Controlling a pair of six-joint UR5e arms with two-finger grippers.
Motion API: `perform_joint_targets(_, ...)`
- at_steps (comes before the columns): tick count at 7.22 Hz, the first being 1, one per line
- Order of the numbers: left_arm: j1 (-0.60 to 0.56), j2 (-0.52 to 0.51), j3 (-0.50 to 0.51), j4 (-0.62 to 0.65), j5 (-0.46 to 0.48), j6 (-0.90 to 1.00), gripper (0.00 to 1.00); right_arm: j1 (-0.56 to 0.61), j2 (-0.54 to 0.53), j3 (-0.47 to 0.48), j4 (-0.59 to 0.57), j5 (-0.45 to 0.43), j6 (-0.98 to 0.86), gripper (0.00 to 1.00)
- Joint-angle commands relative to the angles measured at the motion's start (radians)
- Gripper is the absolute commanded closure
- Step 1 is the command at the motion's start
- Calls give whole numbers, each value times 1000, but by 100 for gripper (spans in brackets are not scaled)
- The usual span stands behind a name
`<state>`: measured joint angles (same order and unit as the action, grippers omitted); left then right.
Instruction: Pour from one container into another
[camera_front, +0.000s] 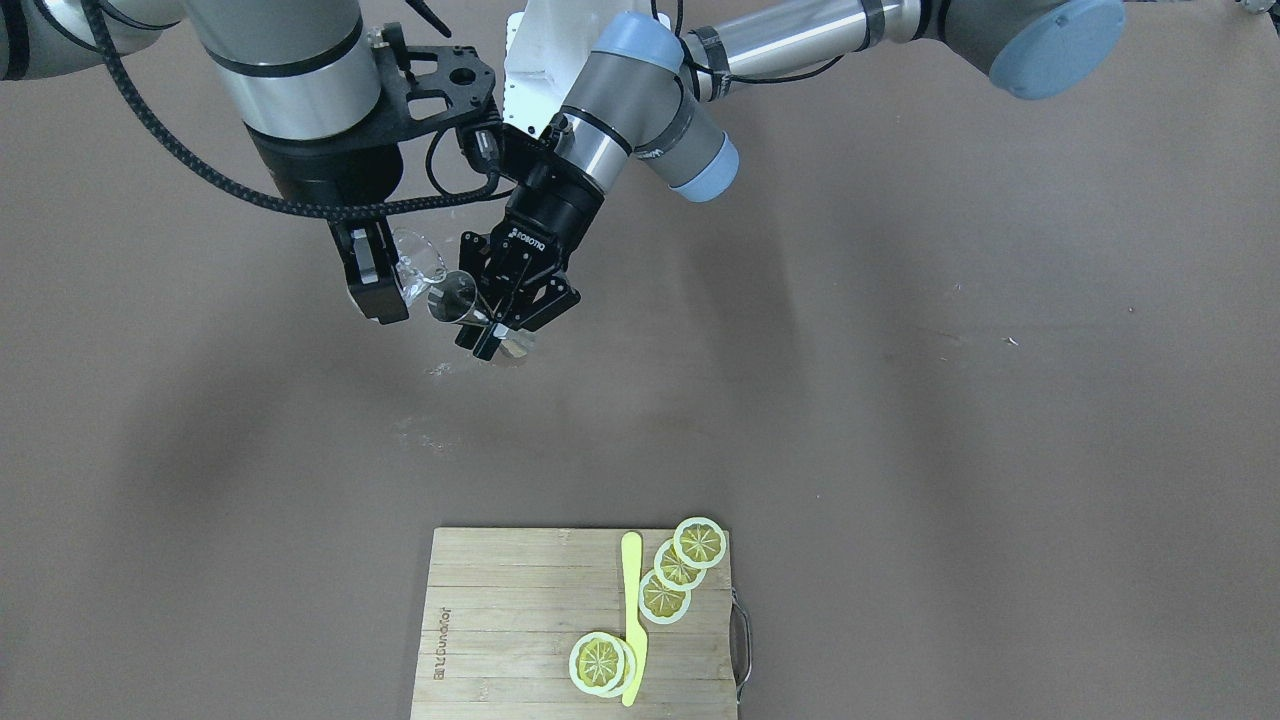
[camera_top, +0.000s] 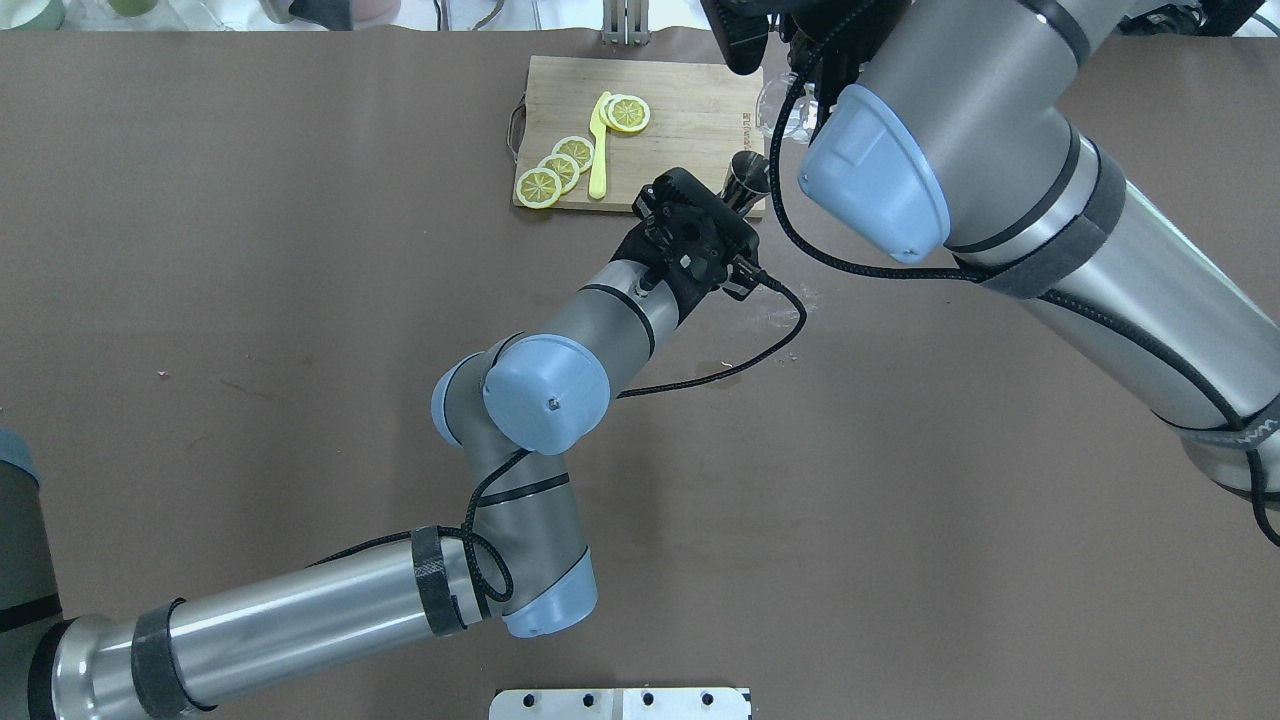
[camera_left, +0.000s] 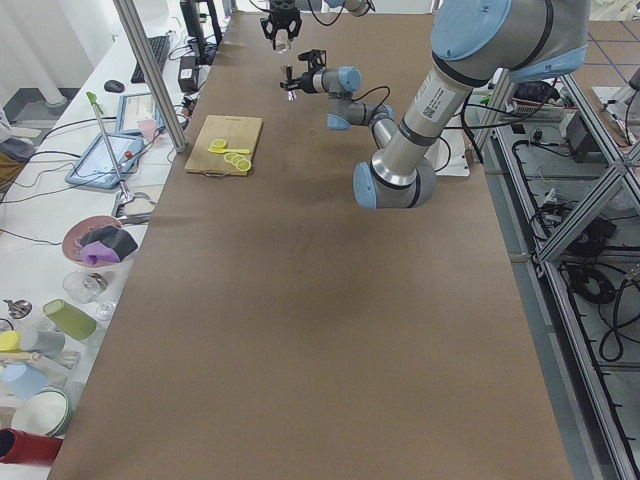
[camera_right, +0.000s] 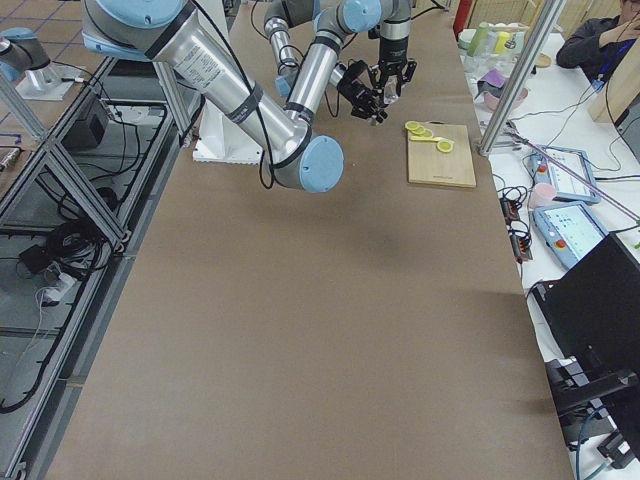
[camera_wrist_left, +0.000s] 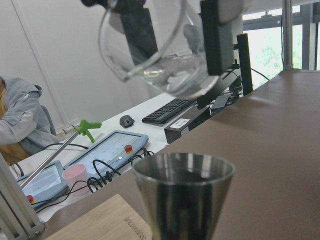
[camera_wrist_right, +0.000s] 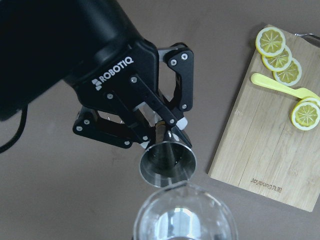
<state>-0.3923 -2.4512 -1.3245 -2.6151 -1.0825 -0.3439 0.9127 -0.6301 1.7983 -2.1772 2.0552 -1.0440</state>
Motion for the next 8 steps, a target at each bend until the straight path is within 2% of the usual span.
perform_joint_targets(1, 4, 1, 2, 0, 1, -4, 100, -11, -5, 13, -53, -45, -42, 100)
perform_joint_targets(8, 4, 6, -1, 1, 3, 10, 100, -66, 16, -26, -160, -139, -83, 100)
